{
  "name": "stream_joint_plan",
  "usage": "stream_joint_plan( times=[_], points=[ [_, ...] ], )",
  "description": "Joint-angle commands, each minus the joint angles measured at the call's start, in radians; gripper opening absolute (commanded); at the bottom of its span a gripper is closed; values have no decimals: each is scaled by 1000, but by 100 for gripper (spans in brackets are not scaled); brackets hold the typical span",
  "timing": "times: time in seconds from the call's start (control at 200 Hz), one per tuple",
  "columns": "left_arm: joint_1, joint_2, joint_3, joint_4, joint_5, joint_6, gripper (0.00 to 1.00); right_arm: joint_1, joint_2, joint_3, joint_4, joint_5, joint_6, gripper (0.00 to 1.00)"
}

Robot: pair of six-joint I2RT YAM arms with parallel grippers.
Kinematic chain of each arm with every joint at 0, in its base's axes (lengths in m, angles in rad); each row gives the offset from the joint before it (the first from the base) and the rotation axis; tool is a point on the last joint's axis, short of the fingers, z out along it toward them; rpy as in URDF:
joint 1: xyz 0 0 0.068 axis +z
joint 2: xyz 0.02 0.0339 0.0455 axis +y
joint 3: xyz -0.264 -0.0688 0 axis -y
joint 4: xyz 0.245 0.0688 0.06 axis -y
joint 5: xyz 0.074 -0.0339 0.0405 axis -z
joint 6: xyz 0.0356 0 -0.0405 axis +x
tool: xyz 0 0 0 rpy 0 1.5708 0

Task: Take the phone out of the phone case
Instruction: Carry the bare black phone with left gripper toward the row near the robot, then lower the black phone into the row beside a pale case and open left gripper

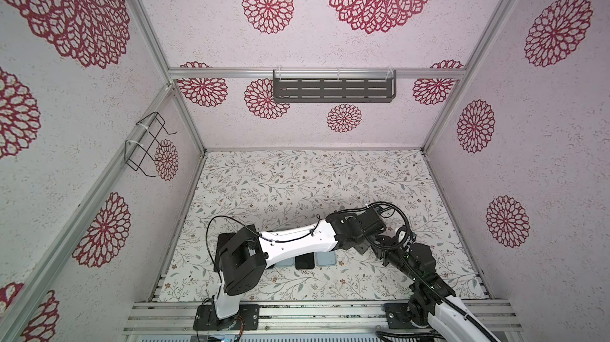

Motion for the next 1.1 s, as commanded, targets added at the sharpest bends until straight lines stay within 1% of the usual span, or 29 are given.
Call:
stream_joint_plan(
  times=[0.0,0.05,0.1,0.215,0.365,0.55,0.706,0.896,1.031,1.096],
  points=[
    [-14,25,10,29,-61,13,34,2,-19,-7,131,-19,13,0],
    [-15,24,8,30,-68,13,28,3,-19,-7,131,-18,14,0],
    [-19,25,3,35,-70,13,20,2,-20,-8,130,-17,16,0],
    [-31,16,-3,48,-88,23,7,3,-22,-9,136,-15,22,0],
    [-46,8,-10,63,-122,29,0,3,-41,-7,101,-3,27,0],
    [-53,-16,-17,64,-175,21,0,2,-78,-5,22,3,18,0],
    [-71,-64,-11,44,-256,37,0,2,-123,23,-164,33,-23,0],
    [-103,-135,-20,-41,-360,50,0,0,-164,53,-356,101,-77,0],
    [-117,-179,-49,-90,-415,40,0,-8,-160,84,-447,138,-130,0],
    [-119,-191,-67,-99,-420,39,0,-14,-143,99,-478,145,-155,0]
  ],
)
